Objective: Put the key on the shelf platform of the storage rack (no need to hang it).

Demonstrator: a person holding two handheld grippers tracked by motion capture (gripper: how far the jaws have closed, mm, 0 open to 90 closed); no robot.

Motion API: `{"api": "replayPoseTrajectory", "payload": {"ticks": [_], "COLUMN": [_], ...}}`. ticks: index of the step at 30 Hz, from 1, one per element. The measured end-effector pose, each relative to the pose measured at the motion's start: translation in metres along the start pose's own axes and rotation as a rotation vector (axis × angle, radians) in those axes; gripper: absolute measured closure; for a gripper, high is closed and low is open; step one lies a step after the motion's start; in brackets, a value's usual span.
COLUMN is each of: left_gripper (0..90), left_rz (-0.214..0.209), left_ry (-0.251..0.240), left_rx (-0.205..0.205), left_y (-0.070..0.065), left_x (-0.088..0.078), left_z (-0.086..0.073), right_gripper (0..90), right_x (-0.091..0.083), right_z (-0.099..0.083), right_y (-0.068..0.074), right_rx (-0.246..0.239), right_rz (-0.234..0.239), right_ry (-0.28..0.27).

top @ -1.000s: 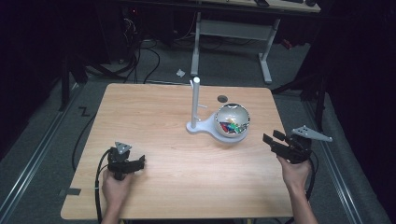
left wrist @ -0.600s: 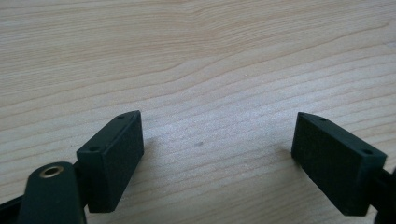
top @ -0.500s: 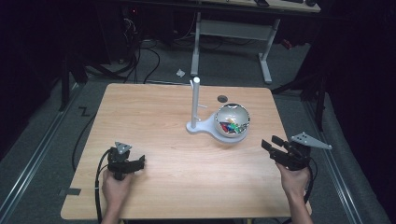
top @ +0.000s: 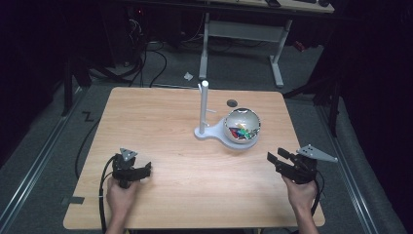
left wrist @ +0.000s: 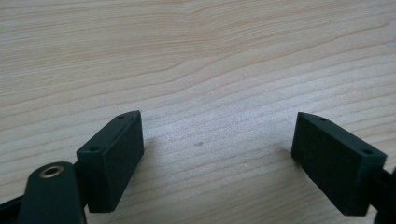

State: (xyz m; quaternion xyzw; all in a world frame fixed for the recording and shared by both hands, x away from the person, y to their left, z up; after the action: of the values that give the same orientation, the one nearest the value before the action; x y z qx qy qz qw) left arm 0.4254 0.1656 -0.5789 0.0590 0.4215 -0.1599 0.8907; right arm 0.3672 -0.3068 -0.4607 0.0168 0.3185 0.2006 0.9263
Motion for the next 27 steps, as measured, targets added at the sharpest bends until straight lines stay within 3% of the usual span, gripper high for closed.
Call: {"api": "replayPoseTrajectory", "payload": {"ticks": [27], "left_gripper": [17.2], "left_rz": [0.0], "left_ry": [0.0], "left_rx": [0.0], "left_y": [0.0], "left_x": [0.0], "left_z": [0.0], "right_gripper": [47.9], "right_x": [0.034], "right_z": [-0.03], "right_y": [0.015], "right_rx": [0.007], "right_rz": [0.007], "right_ry": [0.05]}}
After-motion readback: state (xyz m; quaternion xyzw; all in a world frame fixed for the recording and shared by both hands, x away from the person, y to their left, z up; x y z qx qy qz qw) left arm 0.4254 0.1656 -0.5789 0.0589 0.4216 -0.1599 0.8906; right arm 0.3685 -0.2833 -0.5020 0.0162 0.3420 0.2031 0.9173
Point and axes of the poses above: each handheld gripper's, and its own axes: x roughly forward along the jaws, z roughly out of its top, y roughly to its left, the point moved 7 cm from there along x, roughly forward along the jaws, and after that the axes turned 5 degrees about y, right-handed, at the moved point
